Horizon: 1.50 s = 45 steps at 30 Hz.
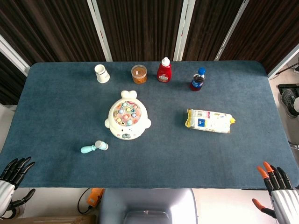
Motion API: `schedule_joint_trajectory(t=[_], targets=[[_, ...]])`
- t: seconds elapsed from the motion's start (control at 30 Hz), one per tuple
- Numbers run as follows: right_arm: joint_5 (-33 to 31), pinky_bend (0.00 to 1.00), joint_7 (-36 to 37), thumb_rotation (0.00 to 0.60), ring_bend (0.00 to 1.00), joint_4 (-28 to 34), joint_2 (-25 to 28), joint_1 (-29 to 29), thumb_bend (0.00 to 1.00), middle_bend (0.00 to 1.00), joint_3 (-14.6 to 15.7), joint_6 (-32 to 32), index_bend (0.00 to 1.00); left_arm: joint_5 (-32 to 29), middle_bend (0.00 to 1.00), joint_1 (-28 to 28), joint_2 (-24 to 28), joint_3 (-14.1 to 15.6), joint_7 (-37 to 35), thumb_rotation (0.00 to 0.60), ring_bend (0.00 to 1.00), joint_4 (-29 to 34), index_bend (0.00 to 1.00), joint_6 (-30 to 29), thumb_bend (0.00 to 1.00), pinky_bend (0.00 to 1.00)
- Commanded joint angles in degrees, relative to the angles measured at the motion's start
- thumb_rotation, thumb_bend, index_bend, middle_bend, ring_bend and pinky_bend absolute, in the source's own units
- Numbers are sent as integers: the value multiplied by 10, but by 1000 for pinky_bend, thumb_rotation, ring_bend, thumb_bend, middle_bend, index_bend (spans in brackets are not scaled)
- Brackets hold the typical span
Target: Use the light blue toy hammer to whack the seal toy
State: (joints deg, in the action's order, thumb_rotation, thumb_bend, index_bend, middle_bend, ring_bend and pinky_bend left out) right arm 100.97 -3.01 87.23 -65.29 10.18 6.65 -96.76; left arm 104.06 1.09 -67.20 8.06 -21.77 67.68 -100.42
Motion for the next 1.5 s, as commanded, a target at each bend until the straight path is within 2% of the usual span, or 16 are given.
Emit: schedule_joint_trajectory(t=[0.03, 0.17, 0.27, 0.43, 0.63, 0.73, 0.9, 1.1, 1.4, 1.5], targets=[[0, 58, -1, 600, 0, -1, 0, 0, 173, 36, 0, 0, 0, 1, 0, 6, 4, 6, -8, 600, 0, 9, 0, 16, 314, 0], [-1, 58, -2, 600, 0, -2, -2, 3, 173, 36, 1, -2, 0, 9, 1, 29, -18, 3, -59, 600, 0, 36, 0, 34, 323, 0], [1, 58, -5, 600, 0, -3, -3, 2, 173, 35, 3, 2, 0, 0, 18, 52, -28, 1, -56, 600, 0, 66, 1, 83, 352, 0], [8, 58, -11, 600, 0, 0, -4, -1, 173, 35, 6, 9, 0, -52, 36, 93, -35, -19, 18, 600, 0, 149, 31, 193, 364, 0], [10, 58, -9, 600, 0, 3, -1, -9, 173, 35, 9, 23, 0, -114, 50, 110, -87, -67, 147, 600, 0, 190, 57, 227, 366, 0], [11, 58, -5, 600, 0, 3, 1, -9, 173, 34, 11, 23, 0, -139, 64, 115, -116, -87, 190, 600, 0, 192, 72, 231, 365, 0], [13, 58, 3, 600, 0, 2, 4, -9, 173, 34, 13, 20, 0, -172, 98, 134, -161, -109, 228, 600, 0, 162, 124, 256, 375, 0], [11, 58, 9, 600, 0, 0, 6, -9, 173, 33, 12, 19, 0, -213, 110, 159, -194, -125, 244, 600, 0, 144, 155, 303, 376, 0], [6, 58, 15, 600, 0, 1, 8, -12, 173, 33, 12, 26, 0, -241, 159, 171, -223, -139, 264, 600, 0, 144, 193, 315, 376, 0], [4, 57, 21, 600, 0, 2, 11, -11, 173, 32, 11, 21, 0, -275, 166, 182, -250, -151, 286, 600, 0, 131, 200, 335, 376, 0]])
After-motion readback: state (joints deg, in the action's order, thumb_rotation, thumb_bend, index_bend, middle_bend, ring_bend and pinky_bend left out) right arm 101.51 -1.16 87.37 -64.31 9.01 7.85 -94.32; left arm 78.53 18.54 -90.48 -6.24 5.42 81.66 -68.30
